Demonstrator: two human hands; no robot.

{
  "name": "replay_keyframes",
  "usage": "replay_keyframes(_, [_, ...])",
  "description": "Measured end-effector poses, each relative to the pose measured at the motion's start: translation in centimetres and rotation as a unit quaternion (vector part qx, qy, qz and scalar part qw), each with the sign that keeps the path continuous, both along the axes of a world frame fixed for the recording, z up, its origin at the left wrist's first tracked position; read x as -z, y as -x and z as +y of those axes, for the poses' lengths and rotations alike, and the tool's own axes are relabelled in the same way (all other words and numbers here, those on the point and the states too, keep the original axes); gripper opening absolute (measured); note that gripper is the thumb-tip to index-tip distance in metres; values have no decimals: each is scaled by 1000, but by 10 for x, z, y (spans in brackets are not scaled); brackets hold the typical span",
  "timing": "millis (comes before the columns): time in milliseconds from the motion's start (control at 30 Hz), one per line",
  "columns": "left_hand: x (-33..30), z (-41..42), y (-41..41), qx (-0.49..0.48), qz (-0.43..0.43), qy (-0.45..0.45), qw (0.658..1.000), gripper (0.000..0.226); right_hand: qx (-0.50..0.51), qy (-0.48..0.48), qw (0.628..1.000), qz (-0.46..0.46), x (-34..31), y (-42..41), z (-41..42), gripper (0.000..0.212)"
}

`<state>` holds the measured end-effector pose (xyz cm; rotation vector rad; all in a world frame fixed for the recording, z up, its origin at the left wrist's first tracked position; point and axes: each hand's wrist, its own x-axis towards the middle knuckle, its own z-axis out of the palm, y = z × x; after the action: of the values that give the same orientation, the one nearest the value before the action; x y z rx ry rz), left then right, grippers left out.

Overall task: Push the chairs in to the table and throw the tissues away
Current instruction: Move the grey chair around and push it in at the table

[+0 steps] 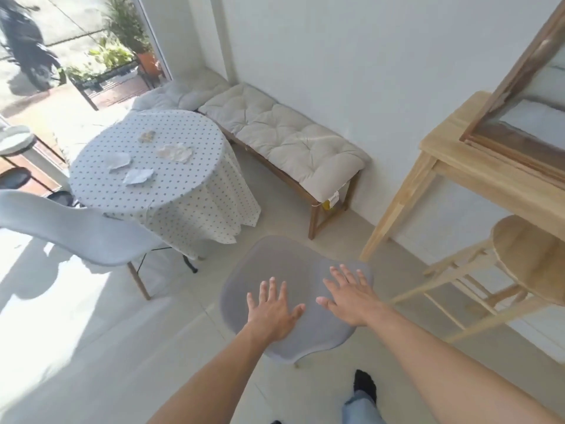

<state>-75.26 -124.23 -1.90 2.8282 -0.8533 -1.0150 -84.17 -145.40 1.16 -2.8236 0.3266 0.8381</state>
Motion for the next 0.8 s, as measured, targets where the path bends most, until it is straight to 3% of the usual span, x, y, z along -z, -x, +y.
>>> replay_keyframes(367, [36,-79,125,-190,64,40,979,98,-209,-20,977,47,41,7,-84,73])
replay_keyframes(567, [37,-133,143,-256,48,55,964,97,-355,-15,935,2,47,1,-133,79])
replay_keyframes(800, [36,-163,149,-218,-40,25,975,71,-450,-25,892,-20,60,-14,-159,78])
